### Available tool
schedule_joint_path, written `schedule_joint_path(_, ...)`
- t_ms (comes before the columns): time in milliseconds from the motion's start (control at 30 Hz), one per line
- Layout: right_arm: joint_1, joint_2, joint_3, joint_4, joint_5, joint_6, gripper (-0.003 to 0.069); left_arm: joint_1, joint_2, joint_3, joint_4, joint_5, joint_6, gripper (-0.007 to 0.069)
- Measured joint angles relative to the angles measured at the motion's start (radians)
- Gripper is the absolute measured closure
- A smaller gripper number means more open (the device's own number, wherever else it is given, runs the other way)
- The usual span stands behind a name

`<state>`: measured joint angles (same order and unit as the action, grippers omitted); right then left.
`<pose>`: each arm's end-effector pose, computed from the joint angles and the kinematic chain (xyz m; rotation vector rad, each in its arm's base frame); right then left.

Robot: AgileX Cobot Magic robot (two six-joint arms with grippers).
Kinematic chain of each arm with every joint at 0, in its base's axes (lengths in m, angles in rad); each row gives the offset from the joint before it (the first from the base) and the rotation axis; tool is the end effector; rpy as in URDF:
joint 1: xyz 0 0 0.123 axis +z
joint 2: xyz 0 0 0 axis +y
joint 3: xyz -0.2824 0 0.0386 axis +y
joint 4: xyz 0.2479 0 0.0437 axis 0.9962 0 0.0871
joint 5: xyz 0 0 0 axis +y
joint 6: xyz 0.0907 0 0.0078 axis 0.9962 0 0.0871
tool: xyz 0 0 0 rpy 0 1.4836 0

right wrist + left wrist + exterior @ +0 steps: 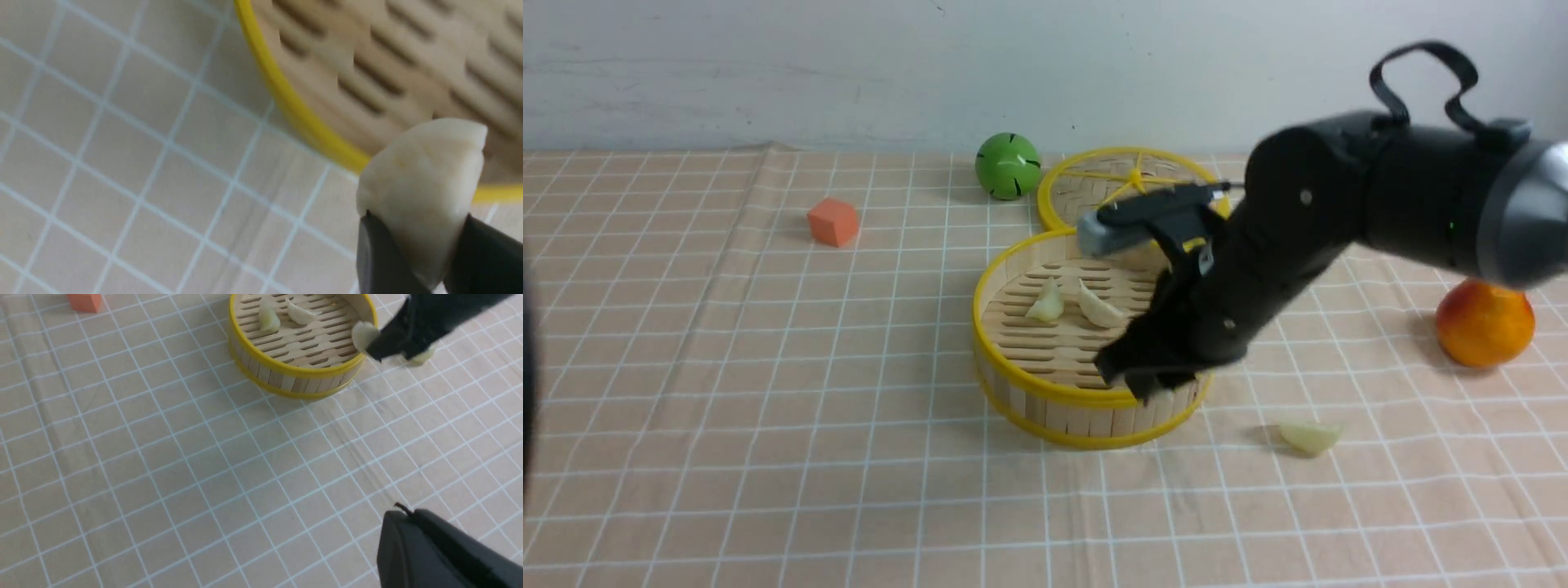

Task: Put the dumplings into the steamer on the table with the brown tablecloth.
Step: 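Place the dumpling in the bamboo steamer basket with the right gripper, then reach for and grasp a dumpling lying on the table beside the steamer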

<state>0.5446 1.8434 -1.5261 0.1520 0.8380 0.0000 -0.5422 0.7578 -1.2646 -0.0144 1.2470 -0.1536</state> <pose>0.3422 0.2193 0.2697 -0.6245 2.5978 0.3636 0.0757 -0.0471 0.4483 0.4375 2.2105 -0.3964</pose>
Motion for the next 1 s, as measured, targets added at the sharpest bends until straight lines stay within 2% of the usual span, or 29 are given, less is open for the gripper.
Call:
schedule_joint_path(233, 0.0, 0.203, -0.199, 0.014, -0.001, 0.0, 0.0447, 0.0, -0.074, 0.103, -0.001, 0.0, -0.001, 0.0638)
schedule_joint_path(400, 0.0, 0.316, -0.252, 0.005, 0.003, 0.0, 0.0447, 0.0, -0.074, 0.134, -0.001, 0.0, -0.001, 0.0638)
schedule_joint_path(500, 0.002, 0.333, -0.27, -0.005, 0.008, 0.0, 0.0361, 0.0, -0.076, 0.139, -0.001, 0.0, -0.001, 0.0638)
schedule_joint_path(533, 0.002, 0.333, -0.271, -0.005, 0.008, 0.0, 0.0353, 0.0, -0.076, 0.139, -0.001, 0.0, -0.001, 0.0638)
schedule_joint_path(567, 0.002, 0.331, -0.289, -0.005, 0.027, 0.0, 0.0277, 0.0, -0.076, 0.139, -0.001, 0.0, -0.001, 0.0638)
schedule_joint_path(633, 0.003, 0.318, -0.316, -0.01, 0.084, -0.006, 0.0186, 0.0, -0.076, 0.139, -0.001, 0.0, -0.001, 0.0638)
schedule_joint_path(667, 0.003, 0.313, -0.322, -0.011, 0.09, -0.009, 0.0169, 0.0, -0.076, 0.139, -0.001, 0.0, -0.001, 0.0638)
schedule_joint_path(733, 0.005, 0.257, -0.344, -0.035, 0.185, -0.056, 0.009, 0.0, -0.078, 0.139, -0.001, 0.0, -0.001, 0.0638)
schedule_joint_path(867, -0.006, 0.125, -0.321, -0.102, 0.296, -0.111, 0.0067, 0.0, -0.078, 0.139, -0.001, 0.0, -0.001, 0.0638)
schedule_joint_path(1000, -0.075, -0.013, -0.163, -0.133, 0.347, -0.169, 0.0104, 0.0, -0.079, 0.139, -0.001, 0.0, -0.001, 0.0638)
